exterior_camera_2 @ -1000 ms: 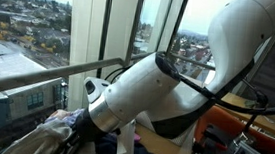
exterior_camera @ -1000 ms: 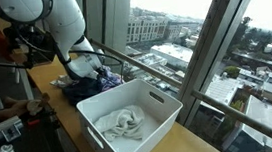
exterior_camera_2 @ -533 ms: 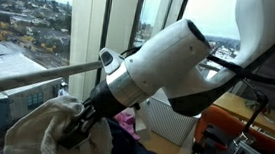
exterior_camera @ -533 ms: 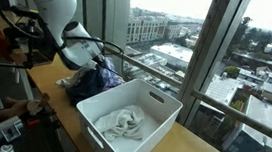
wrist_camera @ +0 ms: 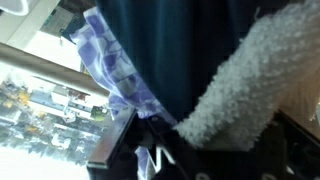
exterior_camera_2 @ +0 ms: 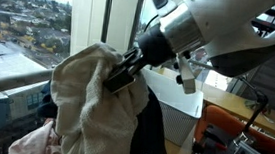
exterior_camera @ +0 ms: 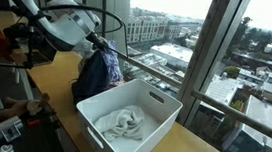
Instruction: Put the clothes in the basket
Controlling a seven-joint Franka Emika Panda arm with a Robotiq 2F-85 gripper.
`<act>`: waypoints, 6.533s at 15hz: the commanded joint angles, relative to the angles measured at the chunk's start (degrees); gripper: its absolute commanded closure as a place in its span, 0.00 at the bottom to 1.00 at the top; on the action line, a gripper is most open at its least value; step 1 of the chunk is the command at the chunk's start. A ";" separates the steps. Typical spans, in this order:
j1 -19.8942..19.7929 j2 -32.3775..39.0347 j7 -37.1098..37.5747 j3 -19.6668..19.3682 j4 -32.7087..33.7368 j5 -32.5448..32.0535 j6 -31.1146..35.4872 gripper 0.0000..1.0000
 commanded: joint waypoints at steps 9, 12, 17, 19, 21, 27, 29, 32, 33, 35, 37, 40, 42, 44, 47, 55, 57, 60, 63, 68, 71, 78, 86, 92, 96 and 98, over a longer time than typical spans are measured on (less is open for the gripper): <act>-5.84 -27.57 -18.13 -3.29 -13.67 21.31 -4.33 1.00; -4.37 -31.36 -25.54 -5.47 -12.41 29.92 -9.13 1.00; -2.87 -38.30 -34.63 -8.31 -7.47 40.24 -20.74 1.00; -2.80 -40.37 -37.64 -9.21 -4.03 43.06 -26.40 1.00; -4.13 -41.81 -41.29 -9.18 0.38 46.12 -31.72 1.00; -4.52 -40.51 -53.98 -13.13 18.12 53.12 -45.98 1.00; -3.64 -38.83 -58.29 -15.64 24.66 55.06 -49.60 1.00; -3.90 -37.55 -62.13 -17.46 27.39 57.64 -48.83 1.00; -3.84 -38.15 -61.74 -17.72 24.61 57.89 -46.25 1.00; -4.22 -39.39 -58.90 -16.54 17.50 56.67 -41.99 1.00; -4.07 -40.08 -56.12 -14.83 9.49 55.55 -36.79 1.00; -4.86 -36.84 -53.86 -13.99 0.51 54.20 -28.07 1.00; -5.99 -34.98 -50.33 -12.66 -5.92 51.46 -21.02 1.00; -6.56 -33.55 -46.75 -12.23 -10.50 47.72 -15.57 1.00; -8.23 -31.95 -41.41 -11.50 -15.15 41.68 -9.67 1.00; -10.70 -34.85 -36.96 -11.95 -17.51 34.21 -8.48 1.00; -11.37 -35.84 -37.95 -12.56 -17.25 34.10 -8.56 1.00; -12.49 -36.63 -38.68 -13.04 -16.61 34.07 -8.31 1.00; -12.28 -36.79 -40.42 -13.93 -14.69 35.48 -8.94 1.00; -11.50 -35.62 -43.34 -15.37 -10.11 36.85 -9.75 1.00; -11.58 -33.70 -43.94 -16.21 -8.44 37.07 -9.05 1.00; -11.99 -27.99 -42.69 -17.15 -7.07 36.56 -7.49 1.00; -11.40 -20.62 -42.71 -15.95 -7.58 36.39 -8.73 0.75; -10.21 -18.08 -43.57 -15.54 -7.82 37.41 -9.72 0.40; -9.25 -18.65 -43.18 -15.24 -8.01 36.95 -10.20 0.10; -8.52 -18.83 -42.65 -14.98 -8.30 36.46 -9.97 0.00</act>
